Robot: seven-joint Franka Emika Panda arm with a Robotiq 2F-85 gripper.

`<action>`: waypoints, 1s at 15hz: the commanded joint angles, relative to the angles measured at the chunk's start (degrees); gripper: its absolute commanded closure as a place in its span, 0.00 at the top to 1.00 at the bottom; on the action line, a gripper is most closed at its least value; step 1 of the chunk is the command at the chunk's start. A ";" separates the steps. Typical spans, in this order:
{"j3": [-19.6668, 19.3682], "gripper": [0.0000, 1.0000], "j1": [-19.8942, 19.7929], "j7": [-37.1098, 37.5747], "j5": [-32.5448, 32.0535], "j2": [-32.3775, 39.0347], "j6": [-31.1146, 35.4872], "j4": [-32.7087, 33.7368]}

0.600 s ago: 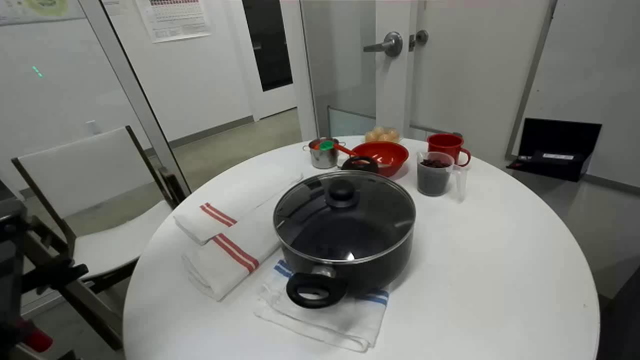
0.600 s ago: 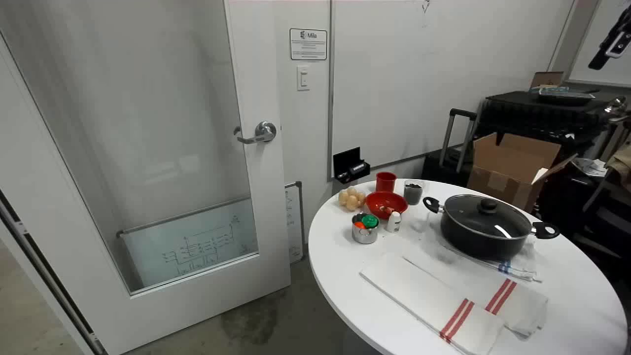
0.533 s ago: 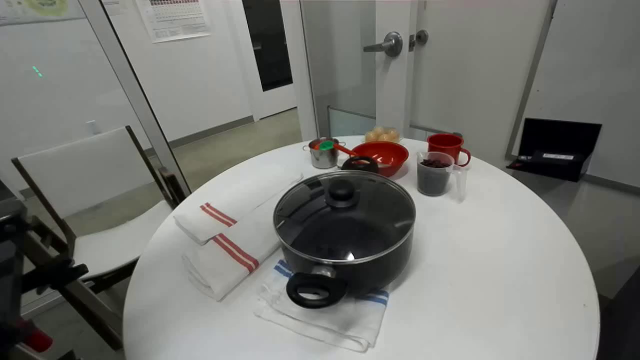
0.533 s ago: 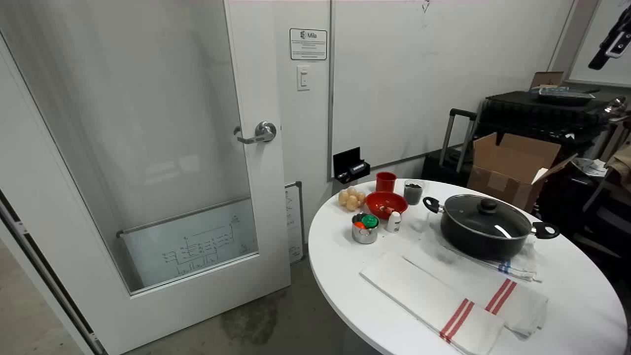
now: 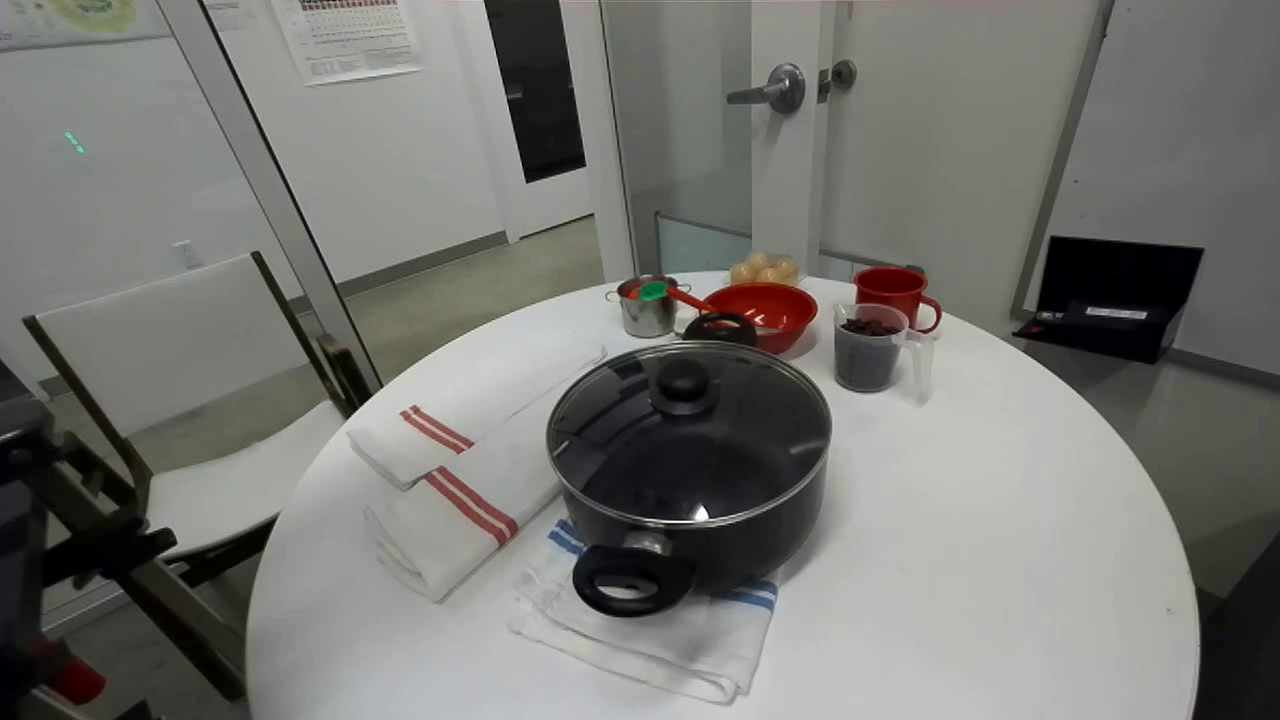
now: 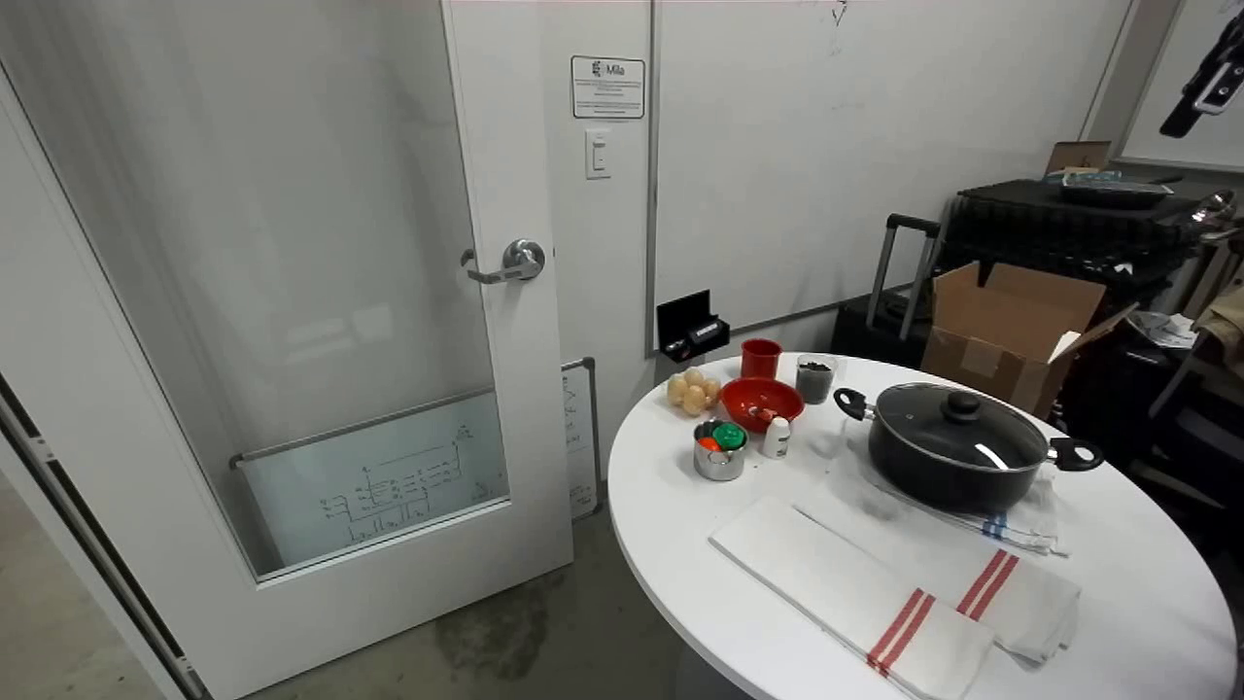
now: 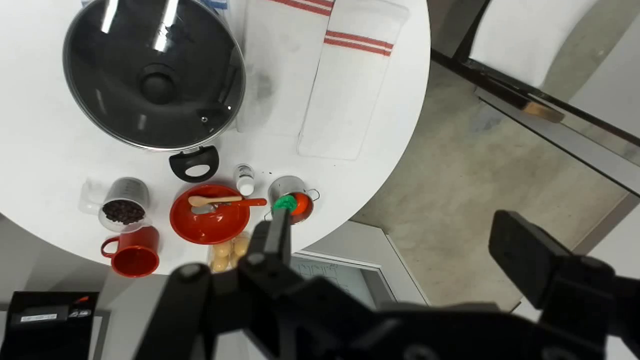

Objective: Remove the lid from the pot

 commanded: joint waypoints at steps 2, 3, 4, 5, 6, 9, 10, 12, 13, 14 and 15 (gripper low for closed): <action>2.04 1.00 -2.31 -0.74 0.97 0.31 -0.38 0.18; 2.04 1.00 -2.31 -0.74 0.97 0.31 -0.38 0.17; 2.04 1.00 -2.31 -0.74 0.97 0.31 -0.38 0.17; 2.04 1.00 -2.31 -0.74 0.97 0.31 -0.38 0.18; 2.04 1.00 -2.31 -0.74 0.97 0.31 -0.38 0.17; 2.04 1.00 -2.31 -0.74 0.97 0.31 -0.38 0.17; 2.14 1.00 -2.57 -0.74 0.95 0.76 -0.06 0.21; 2.52 1.00 -3.64 -0.54 0.61 2.45 1.99 0.03; 2.68 1.00 -4.20 -0.35 0.39 3.74 3.47 -0.02; 2.85 1.00 -4.69 -0.20 0.23 5.02 5.09 -0.05; 2.89 1.00 -5.16 -0.05 0.28 6.88 6.93 0.02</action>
